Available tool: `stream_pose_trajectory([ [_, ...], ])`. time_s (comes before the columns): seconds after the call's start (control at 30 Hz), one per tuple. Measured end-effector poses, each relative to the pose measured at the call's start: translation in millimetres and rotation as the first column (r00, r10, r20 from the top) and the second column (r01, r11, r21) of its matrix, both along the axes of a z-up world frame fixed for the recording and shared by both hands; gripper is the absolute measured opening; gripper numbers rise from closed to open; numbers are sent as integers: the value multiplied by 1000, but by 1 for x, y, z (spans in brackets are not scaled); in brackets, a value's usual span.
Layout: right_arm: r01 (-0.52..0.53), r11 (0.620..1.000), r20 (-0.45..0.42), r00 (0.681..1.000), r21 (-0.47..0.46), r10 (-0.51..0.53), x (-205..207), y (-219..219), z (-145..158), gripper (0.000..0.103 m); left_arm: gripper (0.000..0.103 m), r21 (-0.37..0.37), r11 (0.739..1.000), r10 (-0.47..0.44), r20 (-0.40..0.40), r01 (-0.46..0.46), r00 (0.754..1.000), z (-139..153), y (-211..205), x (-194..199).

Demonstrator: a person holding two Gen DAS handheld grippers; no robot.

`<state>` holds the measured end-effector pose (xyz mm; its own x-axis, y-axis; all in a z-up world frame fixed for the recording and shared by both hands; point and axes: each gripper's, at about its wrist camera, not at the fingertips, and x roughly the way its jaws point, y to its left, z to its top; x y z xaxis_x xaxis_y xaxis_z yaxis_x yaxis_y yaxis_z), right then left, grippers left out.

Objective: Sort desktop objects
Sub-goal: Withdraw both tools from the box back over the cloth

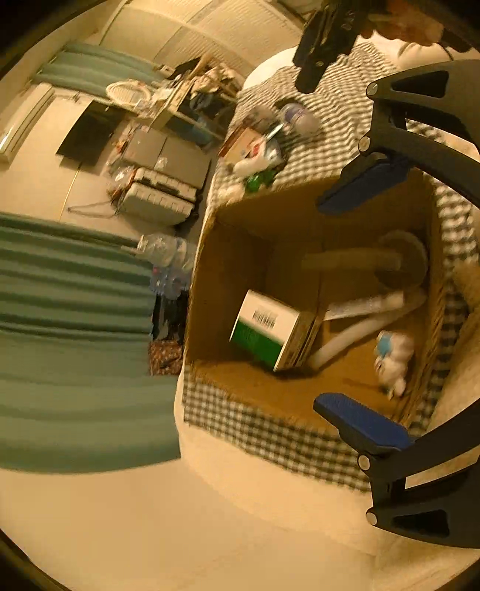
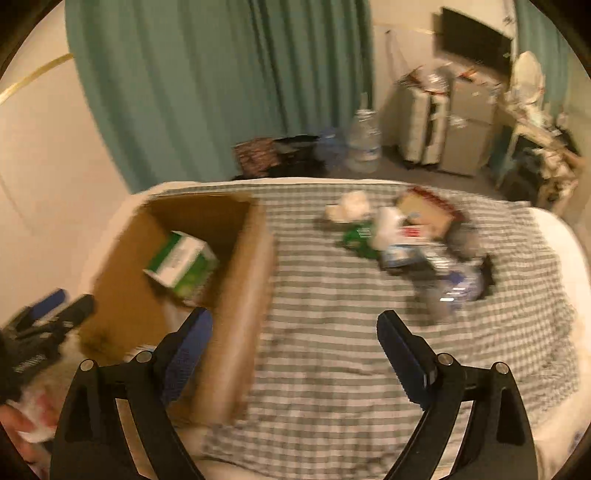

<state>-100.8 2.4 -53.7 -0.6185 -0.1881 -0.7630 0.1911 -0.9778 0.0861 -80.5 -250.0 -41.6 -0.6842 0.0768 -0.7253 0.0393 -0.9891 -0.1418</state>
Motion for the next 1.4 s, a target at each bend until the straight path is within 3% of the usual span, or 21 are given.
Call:
stream_pose_trajectory([
  [0.13, 63, 998, 2, 998, -9, -63, 7, 49, 3, 91, 99, 58, 996, -63, 21, 62, 998, 4, 34, 13],
  [0.3, 187, 981, -29, 982, -47, -188, 13, 123, 14, 91, 99, 22, 993, -115, 8, 114, 993, 10, 87, 26],
  [0.47, 305, 952, -62, 950, -28, -306, 20, 176, 17, 91, 99, -25, 985, -169, 19, 169, 985, 7, 140, 31],
  [0.73, 365, 931, -51, 930, 14, -364, 13, 236, -19, 91, 99, -64, 976, -206, 2, 206, 978, -11, 224, 28],
  [1.03, 391, 918, -25, 919, -64, -393, -1, 269, -71, 91, 99, -85, 957, -272, 48, 276, 961, -64, 297, -5],
  [1.4, 422, 901, -58, 902, -102, -429, -34, 304, -128, 91, 99, -56, 957, -277, 98, 283, 956, -119, 339, -69],
])
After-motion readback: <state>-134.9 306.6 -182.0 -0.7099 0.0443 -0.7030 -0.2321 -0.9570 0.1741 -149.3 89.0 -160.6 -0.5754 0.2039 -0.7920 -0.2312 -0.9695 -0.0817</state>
